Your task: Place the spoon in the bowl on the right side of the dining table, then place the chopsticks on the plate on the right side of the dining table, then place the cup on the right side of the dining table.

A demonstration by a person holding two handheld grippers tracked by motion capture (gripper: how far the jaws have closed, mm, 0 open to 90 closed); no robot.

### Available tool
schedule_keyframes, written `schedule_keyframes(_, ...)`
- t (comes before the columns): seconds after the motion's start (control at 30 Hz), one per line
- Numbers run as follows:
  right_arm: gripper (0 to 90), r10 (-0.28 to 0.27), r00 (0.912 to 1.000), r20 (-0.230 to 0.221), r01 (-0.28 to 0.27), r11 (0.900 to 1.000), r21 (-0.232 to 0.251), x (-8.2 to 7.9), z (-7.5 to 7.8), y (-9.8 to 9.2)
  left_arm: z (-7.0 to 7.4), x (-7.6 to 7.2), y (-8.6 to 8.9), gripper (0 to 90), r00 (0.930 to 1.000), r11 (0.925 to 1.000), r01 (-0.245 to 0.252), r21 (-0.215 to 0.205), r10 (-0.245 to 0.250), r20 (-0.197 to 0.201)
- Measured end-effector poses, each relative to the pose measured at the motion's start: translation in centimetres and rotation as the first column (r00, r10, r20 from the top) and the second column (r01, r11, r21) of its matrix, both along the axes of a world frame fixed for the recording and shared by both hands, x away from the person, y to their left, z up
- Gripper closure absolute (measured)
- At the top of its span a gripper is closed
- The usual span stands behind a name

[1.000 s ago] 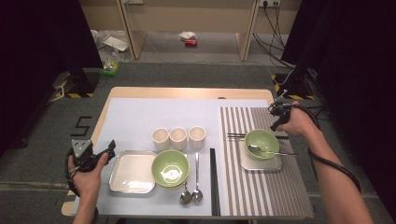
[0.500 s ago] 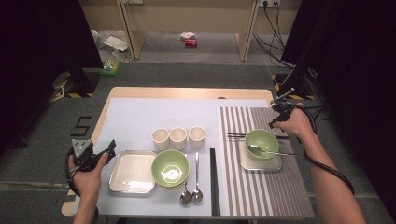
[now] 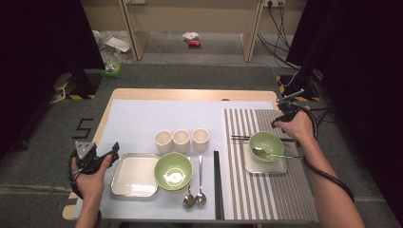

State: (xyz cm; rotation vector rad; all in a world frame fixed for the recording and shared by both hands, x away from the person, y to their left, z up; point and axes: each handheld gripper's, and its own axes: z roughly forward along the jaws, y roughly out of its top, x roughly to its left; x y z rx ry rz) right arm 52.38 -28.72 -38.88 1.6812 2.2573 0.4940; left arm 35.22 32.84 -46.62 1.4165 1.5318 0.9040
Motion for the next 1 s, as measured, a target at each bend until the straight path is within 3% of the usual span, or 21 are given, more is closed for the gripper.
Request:
schedule_keyframes(0.33, 57.1, -0.074, 0.9938, 0.083, 0.069, 0.995, 0.071, -0.6, 1.4, 1.2, 0.0, 0.5, -0.2, 14.1, 1.0, 1.0, 0.001, 0.008, -0.001, -0.006)
schedule_keyframes(0.6, 57.7, -0.06, 0.991, 0.119, 0.048, 0.994, 0.1, -1.2, 1.9, 3.1, 0.0, 0.4, -0.4, 14.1, 0.9999, 0.9999, 0.01, 0.003, -0.01, -0.002)
schedule_keyframes(1.0, 56.8, -0.026, 0.9919, 0.124, 0.014, 0.995, 0.101, -1.4, 2.5, 4.9, 0.0, 0.5, -0.4, 14.1, 0.9999, 0.9999, 0.011, 0.002, -0.011, -0.001)
